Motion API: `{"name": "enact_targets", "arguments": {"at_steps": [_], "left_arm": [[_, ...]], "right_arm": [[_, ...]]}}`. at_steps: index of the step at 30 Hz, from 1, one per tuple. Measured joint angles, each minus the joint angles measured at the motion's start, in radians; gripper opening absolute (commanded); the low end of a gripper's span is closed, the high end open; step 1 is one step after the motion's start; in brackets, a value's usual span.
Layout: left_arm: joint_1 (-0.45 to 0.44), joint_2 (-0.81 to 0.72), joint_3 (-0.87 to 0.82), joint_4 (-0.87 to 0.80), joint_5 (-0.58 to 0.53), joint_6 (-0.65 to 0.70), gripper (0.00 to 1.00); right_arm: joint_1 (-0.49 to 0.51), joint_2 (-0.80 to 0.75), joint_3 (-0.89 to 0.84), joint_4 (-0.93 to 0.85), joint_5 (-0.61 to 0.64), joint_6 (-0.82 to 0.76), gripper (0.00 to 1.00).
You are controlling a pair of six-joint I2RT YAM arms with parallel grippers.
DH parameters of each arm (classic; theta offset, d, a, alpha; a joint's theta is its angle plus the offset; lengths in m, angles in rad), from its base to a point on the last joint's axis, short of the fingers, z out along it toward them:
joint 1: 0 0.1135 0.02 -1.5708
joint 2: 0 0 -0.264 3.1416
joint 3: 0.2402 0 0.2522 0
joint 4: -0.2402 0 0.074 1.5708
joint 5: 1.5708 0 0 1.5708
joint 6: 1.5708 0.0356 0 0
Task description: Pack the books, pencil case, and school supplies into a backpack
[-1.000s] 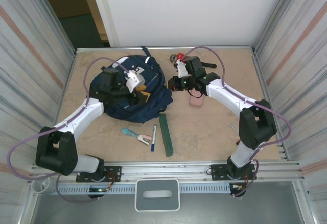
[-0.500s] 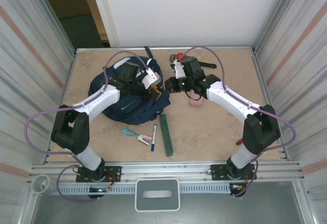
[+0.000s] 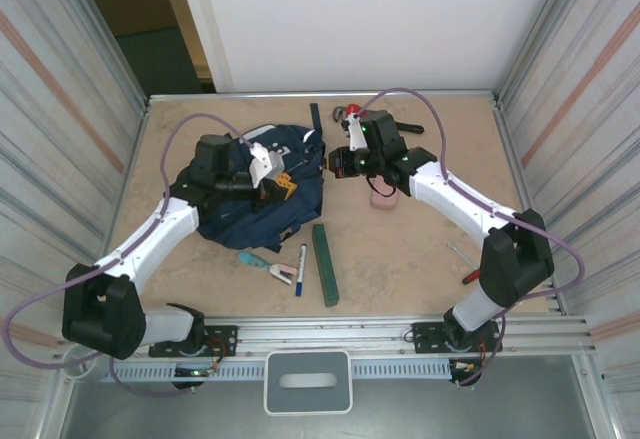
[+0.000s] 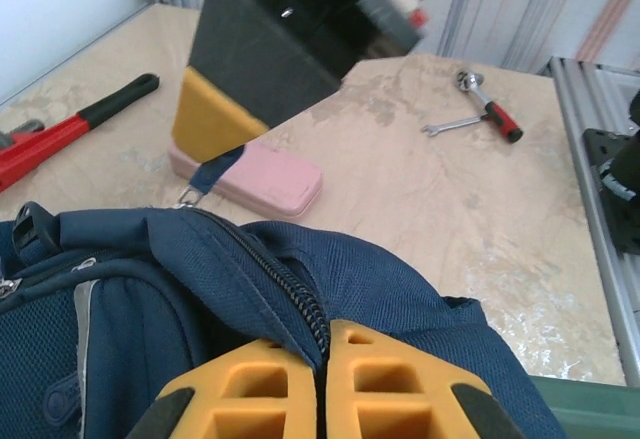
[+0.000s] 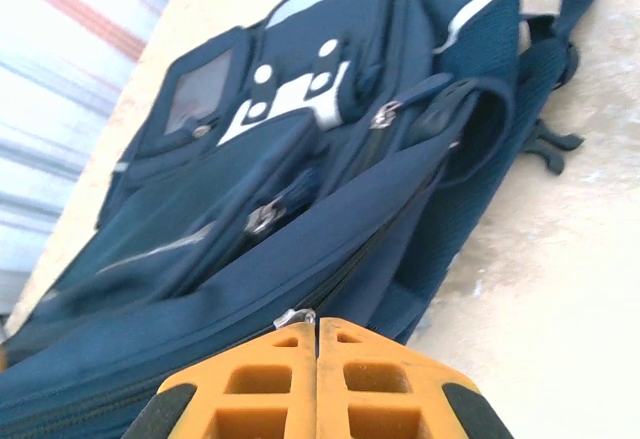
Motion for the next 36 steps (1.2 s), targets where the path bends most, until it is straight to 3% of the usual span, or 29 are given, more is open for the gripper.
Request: {"name": "enact_targets", "arguments": {"at_steps": [12,19,20,22,25,30,36], "left_arm": [[0.037,0.005,0.000,0.029,0.122,0.005,0.00],[0.060,0.006,0.000,0.035,0.126,0.009,0.00],[0.061,0.006,0.000,0.035,0.127,0.011,0.00],[0.062,0.006,0.000,0.036,0.135,0.020,0.00],[0.061,0.005,0.000,0.038,0.164,0.031,0.00],[0.062,0.005,0.000,0.038,0.176,0.035,0.00],[0.061,0.005,0.000,0.038,0.178,0.035,0.00]], "right_arm": [[-0.004,0.223,0.102,0.034,0.177,-0.029,0.00],[-0.007,0.327,0.189,0.072,0.167,-0.028,0.00],[-0.010,0.327,0.188,0.074,0.153,-0.027,0.03],[-0.034,0.313,0.154,0.111,0.083,-0.019,0.29],[-0.127,0.264,0.025,0.196,-0.081,0.042,0.49],[-0.273,0.294,-0.013,0.257,-0.266,0.150,0.59],[-0.209,0.401,0.121,0.267,-0.343,0.158,0.65]]}}
